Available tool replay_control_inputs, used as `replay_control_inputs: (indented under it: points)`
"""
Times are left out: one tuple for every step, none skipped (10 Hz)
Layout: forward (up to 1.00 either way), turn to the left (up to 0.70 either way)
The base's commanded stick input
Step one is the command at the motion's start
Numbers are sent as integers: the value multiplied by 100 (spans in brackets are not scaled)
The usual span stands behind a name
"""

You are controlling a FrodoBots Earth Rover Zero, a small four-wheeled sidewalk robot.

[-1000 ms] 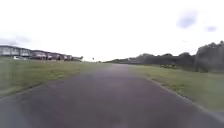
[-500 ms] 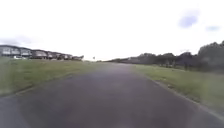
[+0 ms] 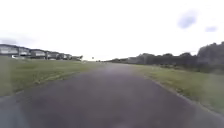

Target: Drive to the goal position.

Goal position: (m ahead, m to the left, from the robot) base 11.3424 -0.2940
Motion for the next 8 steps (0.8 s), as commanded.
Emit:
replay_control_inputs:
  points:
    - [70,2]
    - [70,2]
    - [70,2]
    - [70,2]
    - [70,2]
    - [70,2]
    - [70,-4]
    - [70,-26]
